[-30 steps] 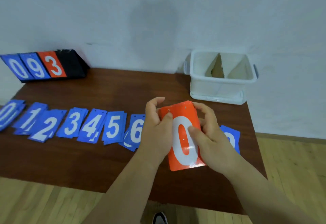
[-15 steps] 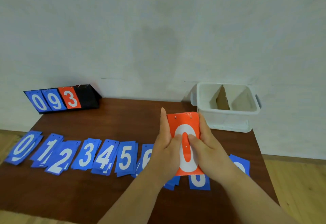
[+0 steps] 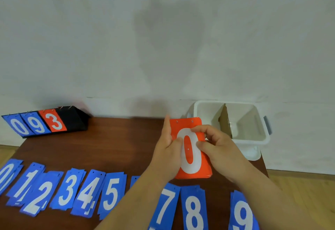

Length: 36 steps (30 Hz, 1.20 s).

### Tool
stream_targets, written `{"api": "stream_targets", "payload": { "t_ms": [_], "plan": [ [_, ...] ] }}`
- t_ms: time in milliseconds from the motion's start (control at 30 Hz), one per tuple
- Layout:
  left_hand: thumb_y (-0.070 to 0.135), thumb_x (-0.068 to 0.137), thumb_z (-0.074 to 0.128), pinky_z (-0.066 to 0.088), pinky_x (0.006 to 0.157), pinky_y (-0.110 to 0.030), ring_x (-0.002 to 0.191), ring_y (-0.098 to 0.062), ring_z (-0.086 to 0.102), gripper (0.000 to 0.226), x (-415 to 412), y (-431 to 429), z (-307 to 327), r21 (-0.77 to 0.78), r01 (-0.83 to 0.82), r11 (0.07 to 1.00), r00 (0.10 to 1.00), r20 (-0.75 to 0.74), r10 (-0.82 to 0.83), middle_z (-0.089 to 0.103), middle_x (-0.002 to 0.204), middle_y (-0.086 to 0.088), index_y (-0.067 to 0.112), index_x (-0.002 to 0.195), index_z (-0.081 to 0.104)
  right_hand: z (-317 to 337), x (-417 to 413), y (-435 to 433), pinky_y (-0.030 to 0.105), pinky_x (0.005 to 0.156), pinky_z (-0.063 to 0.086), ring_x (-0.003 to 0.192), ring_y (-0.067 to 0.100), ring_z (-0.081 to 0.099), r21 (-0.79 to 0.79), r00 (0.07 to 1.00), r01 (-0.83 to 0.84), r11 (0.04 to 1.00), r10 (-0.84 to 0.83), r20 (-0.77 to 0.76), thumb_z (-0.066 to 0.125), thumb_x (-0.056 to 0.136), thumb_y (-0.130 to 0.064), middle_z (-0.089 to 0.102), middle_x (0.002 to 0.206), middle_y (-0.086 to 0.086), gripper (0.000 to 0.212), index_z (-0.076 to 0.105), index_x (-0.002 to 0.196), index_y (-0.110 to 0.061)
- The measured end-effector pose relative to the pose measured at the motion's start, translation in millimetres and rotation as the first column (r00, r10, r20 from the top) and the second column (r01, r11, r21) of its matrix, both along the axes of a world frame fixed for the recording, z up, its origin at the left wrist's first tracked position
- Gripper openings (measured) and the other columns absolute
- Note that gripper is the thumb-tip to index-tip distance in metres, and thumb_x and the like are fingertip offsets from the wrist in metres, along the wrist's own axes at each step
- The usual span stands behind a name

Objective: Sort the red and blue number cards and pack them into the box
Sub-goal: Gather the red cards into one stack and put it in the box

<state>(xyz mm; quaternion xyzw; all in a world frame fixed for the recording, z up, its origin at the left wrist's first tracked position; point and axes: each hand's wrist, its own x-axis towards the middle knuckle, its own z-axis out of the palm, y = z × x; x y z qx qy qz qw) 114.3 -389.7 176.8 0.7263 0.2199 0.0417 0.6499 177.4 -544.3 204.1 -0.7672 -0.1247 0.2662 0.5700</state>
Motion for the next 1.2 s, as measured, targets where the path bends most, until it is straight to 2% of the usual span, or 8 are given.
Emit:
{"api": "stream_targets", "payload": {
  "t_ms": [100, 167, 267, 467, 667, 867, 1133, 1200],
  "plan": [
    [0.025, 0.107, 0.047, 0.054, 0.086, -0.023, 0.103, -0.004, 0.062, 0.062, 37, 10, -10, 0.011, 0.026, 1.0, 0.999, -0.028, -0.025, 0.056, 0.114, 0.023, 0.056, 0.152, 0.017, 0, 35, 0, 0.035, 0.082, 0.062, 0.09, 0.01, 0.073, -0.069, 0.997, 0.056, 0.996, -0.053, 0.049, 0.063, 0.094, -0.008, 0.073, 0.106, -0.008, 0.041, 0.07, 0.105, -0.046],
    [0.025, 0.105, 0.053, 0.052, 0.079, -0.023, 0.088, -0.003, 0.06, 0.058, 66, 22, -20, 0.101, 0.029, 0.995, 0.999, -0.046, -0.024, 0.057, 0.104, 0.011, 0.047, 0.153, 0.029, -2, 68, -1, 0.035, 0.088, 0.059, 0.094, 0.01, 0.07, -0.183, 0.981, 0.141, 0.973, -0.113, 0.156, 0.061, 0.092, -0.007, 0.071, 0.111, -0.01, 0.04, 0.07, 0.11, -0.041],
    [0.033, 0.102, 0.057, 0.045, 0.093, -0.026, 0.098, -0.001, 0.054, 0.055, 103, 40, -39, 0.337, 0.205, 0.919, 0.973, -0.17, -0.155, 0.051, 0.122, 0.008, 0.044, 0.152, 0.037, -8, 115, 0, 0.035, 0.099, 0.052, 0.108, 0.016, 0.064, -0.414, 0.947, 0.219, 0.884, -0.091, 0.308, 0.055, 0.092, -0.012, 0.068, 0.122, -0.007, 0.04, 0.067, 0.123, -0.034],
    [0.036, 0.102, 0.057, 0.046, 0.105, -0.029, 0.115, -0.006, 0.056, 0.06, 145, 46, -75, 0.396, 0.507, 0.765, 0.856, -0.332, -0.396, 0.045, 0.143, 0.009, 0.044, 0.156, 0.032, -43, 167, 31, 0.031, 0.097, 0.052, 0.118, 0.022, 0.062, -0.709, 0.944, 0.187, 0.68, 0.075, 0.321, 0.051, 0.097, -0.013, 0.065, 0.133, -0.001, 0.044, 0.059, 0.138, -0.027],
    [0.031, 0.1, 0.062, 0.045, 0.112, -0.036, 0.127, -0.008, 0.053, 0.062, 150, 48, -96, 0.314, 0.48, 0.819, 0.873, -0.261, -0.412, 0.052, 0.141, 0.013, 0.049, 0.153, 0.034, -81, 178, 63, 0.033, 0.094, 0.054, 0.11, 0.023, 0.065, -0.932, 0.957, -0.03, 0.36, 0.28, 0.078, 0.054, 0.1, -0.013, 0.067, 0.123, 0.006, 0.031, 0.061, 0.13, -0.013],
    [0.031, 0.1, 0.063, 0.044, 0.113, -0.037, 0.129, -0.008, 0.051, 0.062, 149, 51, -103, 0.282, 0.468, 0.837, 0.882, -0.21, -0.423, 0.05, 0.13, 0.021, 0.05, 0.152, 0.035, -104, 187, 77, 0.035, 0.111, 0.042, 0.126, 0.022, 0.057, -0.977, 0.854, -0.18, 0.111, 0.511, -0.1, 0.055, 0.103, -0.023, 0.06, 0.137, 0.007, 0.039, 0.054, 0.141, -0.013],
    [0.031, 0.101, 0.062, 0.043, 0.113, -0.037, 0.131, -0.009, 0.048, 0.063, 150, 52, -106, 0.311, 0.474, 0.824, 0.88, -0.205, -0.429, 0.05, 0.141, 0.015, 0.046, 0.154, 0.033, -110, 189, 84, 0.038, 0.113, 0.041, 0.128, 0.026, 0.053, -0.949, 0.892, -0.258, 0.183, 0.422, -0.161, 0.059, 0.101, -0.026, 0.055, 0.139, 0.01, 0.048, 0.044, 0.146, -0.015],
    [0.031, 0.101, 0.062, 0.043, 0.113, -0.037, 0.129, -0.009, 0.049, 0.062, 150, 51, -105, 0.318, 0.472, 0.822, 0.881, -0.211, -0.424, 0.051, 0.139, 0.016, 0.046, 0.154, 0.034, -110, 187, 81, 0.035, 0.104, 0.048, 0.123, 0.027, 0.058, -0.924, 0.914, -0.265, 0.276, 0.379, -0.149, 0.061, 0.099, -0.02, 0.059, 0.134, 0.011, 0.044, 0.049, 0.141, -0.012]
  ]
}}
